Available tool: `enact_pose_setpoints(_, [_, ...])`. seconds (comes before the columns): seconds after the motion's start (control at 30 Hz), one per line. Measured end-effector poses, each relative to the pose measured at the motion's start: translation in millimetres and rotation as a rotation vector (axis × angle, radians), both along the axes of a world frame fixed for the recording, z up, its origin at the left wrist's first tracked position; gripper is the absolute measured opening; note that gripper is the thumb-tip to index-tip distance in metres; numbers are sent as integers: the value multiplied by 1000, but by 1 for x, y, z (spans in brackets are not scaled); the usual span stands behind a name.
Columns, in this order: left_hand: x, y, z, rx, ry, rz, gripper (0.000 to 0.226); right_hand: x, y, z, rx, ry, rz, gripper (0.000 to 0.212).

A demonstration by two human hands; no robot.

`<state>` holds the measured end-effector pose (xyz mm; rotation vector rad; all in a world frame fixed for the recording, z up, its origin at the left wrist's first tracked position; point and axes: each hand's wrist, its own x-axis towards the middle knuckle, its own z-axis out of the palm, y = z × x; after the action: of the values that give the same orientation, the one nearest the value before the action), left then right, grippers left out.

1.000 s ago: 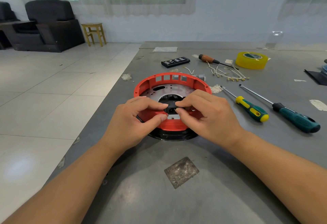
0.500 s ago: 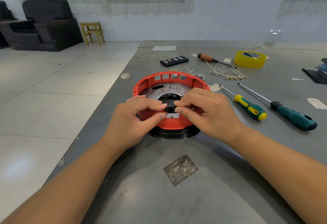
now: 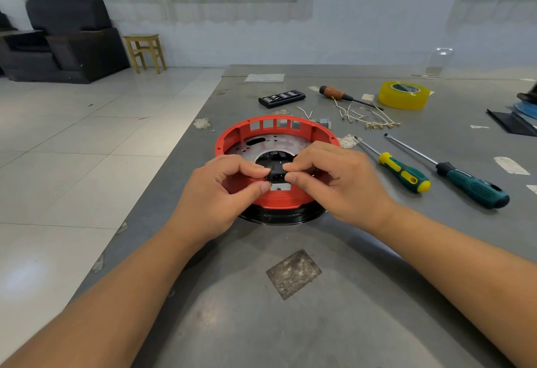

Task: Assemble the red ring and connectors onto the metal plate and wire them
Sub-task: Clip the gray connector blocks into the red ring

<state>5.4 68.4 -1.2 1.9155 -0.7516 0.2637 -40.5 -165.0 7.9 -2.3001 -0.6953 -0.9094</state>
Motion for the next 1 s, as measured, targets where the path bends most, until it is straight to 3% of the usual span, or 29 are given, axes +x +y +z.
enact_pose_setpoints(0.3, [3, 0, -3, 4, -19, -44, 13, -1, 3, -2, 20, -3, -12, 6])
enact_pose_setpoints(0.53, [5, -3, -6, 97, -151, -36, 29, -4, 4, -4, -28, -9, -61, 11])
enact_pose_setpoints(0.7, [7, -1, -7, 132, -206, -15, 29, -12, -2, -10, -77, 59, -91, 36])
enact_pose_setpoints(1.0, [15, 11, 1, 286, -298, -191, 62, -12, -12, -12, -257, 93, -53, 66])
